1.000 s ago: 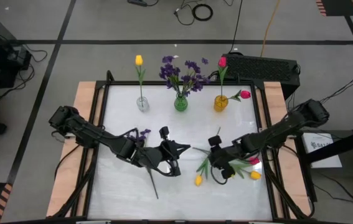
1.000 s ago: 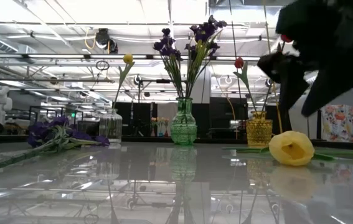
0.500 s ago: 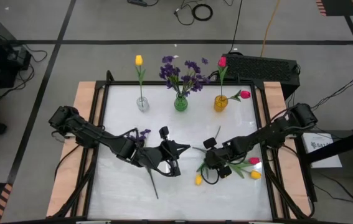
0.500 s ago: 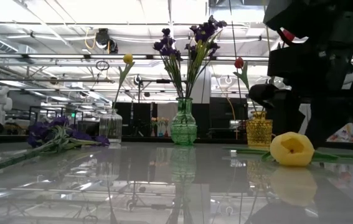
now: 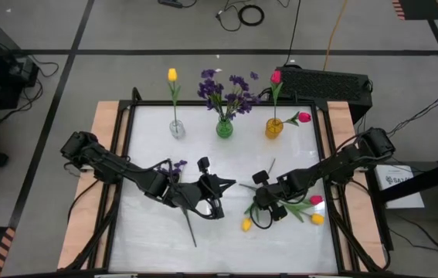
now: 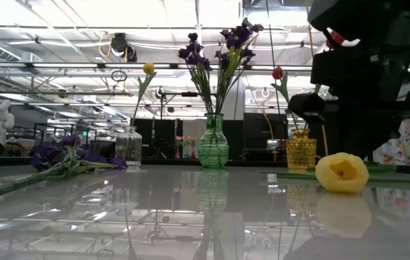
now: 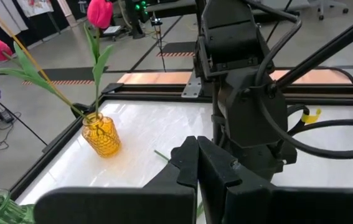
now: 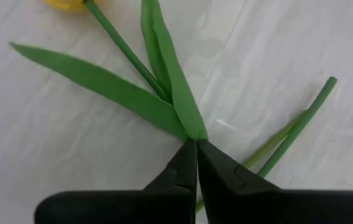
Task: Sort flowers into vase by color
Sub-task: Put the left yellow flower into the transparent vase
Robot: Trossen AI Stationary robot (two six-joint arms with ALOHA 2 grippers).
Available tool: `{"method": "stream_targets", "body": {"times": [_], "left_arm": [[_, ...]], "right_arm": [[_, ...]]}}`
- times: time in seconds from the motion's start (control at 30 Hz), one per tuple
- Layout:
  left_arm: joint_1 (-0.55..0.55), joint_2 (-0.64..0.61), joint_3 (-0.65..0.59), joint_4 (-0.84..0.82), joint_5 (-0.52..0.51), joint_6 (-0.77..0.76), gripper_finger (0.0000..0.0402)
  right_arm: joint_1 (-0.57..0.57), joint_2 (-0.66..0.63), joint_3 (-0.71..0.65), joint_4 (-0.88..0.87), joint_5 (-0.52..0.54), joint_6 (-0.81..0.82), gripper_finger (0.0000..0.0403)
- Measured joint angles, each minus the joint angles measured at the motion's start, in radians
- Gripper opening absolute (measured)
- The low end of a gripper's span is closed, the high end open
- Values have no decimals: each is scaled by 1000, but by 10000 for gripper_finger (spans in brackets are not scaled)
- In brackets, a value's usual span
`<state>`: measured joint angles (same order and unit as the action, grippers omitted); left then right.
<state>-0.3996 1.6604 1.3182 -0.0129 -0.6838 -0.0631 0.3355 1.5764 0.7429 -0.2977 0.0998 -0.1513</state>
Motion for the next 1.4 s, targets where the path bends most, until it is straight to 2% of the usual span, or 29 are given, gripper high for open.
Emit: {"method": "stream_targets", "body": {"times": [0.23,0.6,0.8,1.0,1.2,1.4], "left_arm": [[0,0,0,-26,0,0,5],[-22,-51,0,-165,-87,-10,5],[-37,-56,0,-159,-87,-8,5],[-37,-55,0,-149,-87,-9,5],[-37,-55,0,-143,-83,-23,5],[-37,-55,0,-151,-60,-35,5]], "right_arm": [[0,0,67,-45,-3,5,1],[12,-98,303,-295,-1,4,0],[21,-78,260,-314,3,23,20],[20,-24,178,-244,3,-23,77],[20,27,153,-207,-3,-58,133],[20,89,153,-195,-3,-85,135]]}}
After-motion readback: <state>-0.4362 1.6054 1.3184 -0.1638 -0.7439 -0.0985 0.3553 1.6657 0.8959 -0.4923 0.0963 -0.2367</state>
